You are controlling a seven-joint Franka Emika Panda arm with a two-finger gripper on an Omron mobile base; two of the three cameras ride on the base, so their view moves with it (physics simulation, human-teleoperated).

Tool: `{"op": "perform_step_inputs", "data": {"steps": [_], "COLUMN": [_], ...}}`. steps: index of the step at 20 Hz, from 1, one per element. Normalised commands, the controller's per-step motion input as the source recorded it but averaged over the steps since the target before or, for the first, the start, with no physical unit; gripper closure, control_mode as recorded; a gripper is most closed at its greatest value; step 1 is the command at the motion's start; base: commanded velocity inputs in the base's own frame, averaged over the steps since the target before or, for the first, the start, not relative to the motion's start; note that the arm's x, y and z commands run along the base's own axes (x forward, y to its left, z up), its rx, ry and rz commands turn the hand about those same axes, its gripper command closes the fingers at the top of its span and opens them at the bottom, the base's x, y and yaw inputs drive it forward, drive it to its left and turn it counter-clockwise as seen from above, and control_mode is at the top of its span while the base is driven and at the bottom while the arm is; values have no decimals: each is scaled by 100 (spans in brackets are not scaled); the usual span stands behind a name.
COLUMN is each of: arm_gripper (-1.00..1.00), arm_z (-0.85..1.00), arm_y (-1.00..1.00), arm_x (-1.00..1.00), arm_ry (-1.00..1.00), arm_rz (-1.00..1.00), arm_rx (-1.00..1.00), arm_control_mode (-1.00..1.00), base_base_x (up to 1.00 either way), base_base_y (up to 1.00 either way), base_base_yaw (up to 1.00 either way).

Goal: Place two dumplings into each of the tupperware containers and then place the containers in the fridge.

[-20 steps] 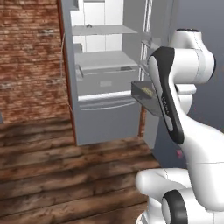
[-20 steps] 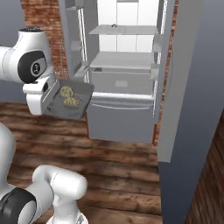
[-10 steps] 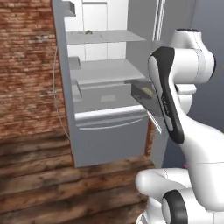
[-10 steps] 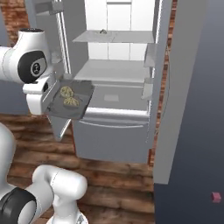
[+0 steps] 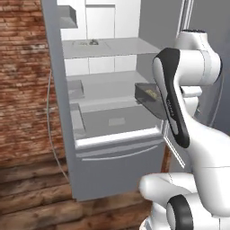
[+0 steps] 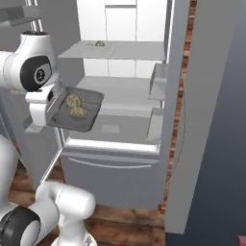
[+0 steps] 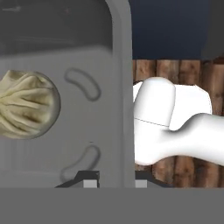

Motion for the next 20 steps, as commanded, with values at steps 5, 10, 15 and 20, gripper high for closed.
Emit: {"op": "perform_step_inputs", "data": {"steps": [5,10,15,20], "arm_gripper": [100,100,100,100], "arm_z": [0,0,0,0], "arm_y": [0,0,0,0], "arm_x": [0,0,0,0], "arm_ry": [0,0,0,0], "arm_rz": [0,0,0,0], "arm_rx": [0,0,0,0], "arm_control_mode": [100,100,100,100], "base_base_x": [100,98,64,5], "base_base_y": [-19,-21,-12,0], "base_base_yaw": [0,0,2,0]}}
